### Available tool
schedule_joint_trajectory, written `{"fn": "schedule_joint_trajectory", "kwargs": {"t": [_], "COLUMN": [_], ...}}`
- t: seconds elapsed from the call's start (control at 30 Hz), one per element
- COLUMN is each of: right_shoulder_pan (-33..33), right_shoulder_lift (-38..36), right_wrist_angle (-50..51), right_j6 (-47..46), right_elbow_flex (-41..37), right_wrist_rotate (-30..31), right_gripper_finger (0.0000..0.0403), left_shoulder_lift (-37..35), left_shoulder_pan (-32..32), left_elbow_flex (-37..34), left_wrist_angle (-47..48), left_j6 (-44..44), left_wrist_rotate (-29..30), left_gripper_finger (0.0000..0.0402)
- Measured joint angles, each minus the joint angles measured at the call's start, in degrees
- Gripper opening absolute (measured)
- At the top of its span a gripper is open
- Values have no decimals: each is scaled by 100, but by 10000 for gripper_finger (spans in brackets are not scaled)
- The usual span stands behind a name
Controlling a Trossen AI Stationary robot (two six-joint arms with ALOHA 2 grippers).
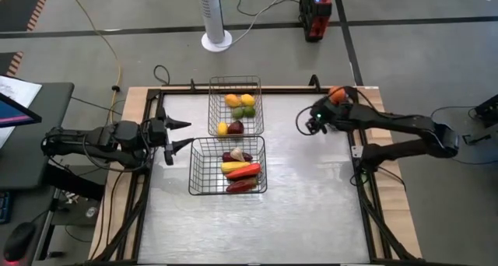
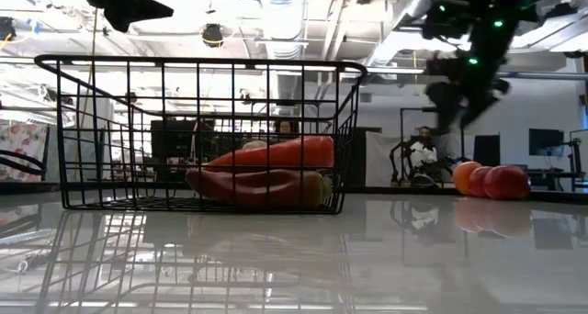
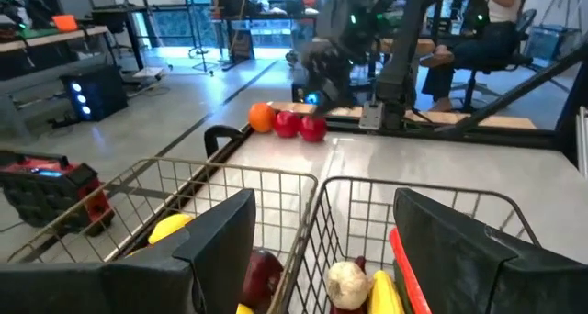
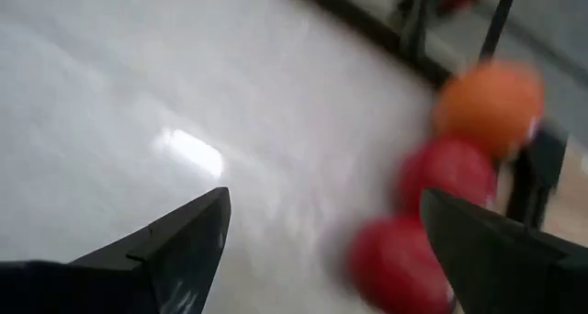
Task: Sort produce into baskets
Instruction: Put the bottom tomato into the gold wire basket
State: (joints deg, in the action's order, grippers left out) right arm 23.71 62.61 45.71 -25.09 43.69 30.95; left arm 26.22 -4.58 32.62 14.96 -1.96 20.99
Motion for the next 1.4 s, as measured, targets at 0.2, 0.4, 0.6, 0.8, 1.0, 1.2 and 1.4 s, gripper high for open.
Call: {"fn": "schedule_joint_trajectory", "kwargs": {"t": [0.2,0.4,0.6,0.8,1.0,1.2,1.4], "right_shoulder_pan": [468,1044,1459,1740,2006,2276,2235], "right_shoulder_lift": [79,456,758,966,1221,1663,2037], "right_wrist_angle": [883,1237,1382,1204,1066,1072,954], "right_j6": [-193,-257,-179,62,156,158,293], "right_elbow_flex": [-5,-5,-5,-5,-5,-5,-8], "right_wrist_rotate": [-166,-165,-446,-874,-1046,-1139,-1166], "right_gripper_finger": [380,380,380,380,380,380,380], "left_shoulder_lift": [-1,1,0,1,1,-1,-1], "left_shoulder_pan": [1,0,2,1,0,0,1], "left_elbow_flex": [0,0,0,0,0,0,0], "left_wrist_angle": [-160,-70,-6,11,16,16,16], "left_j6": [34,27,48,60,31,43,82], "left_wrist_rotate": [46,51,58,66,20,-23,-26], "left_gripper_finger": [249,249,249,249,249,249,249]}}
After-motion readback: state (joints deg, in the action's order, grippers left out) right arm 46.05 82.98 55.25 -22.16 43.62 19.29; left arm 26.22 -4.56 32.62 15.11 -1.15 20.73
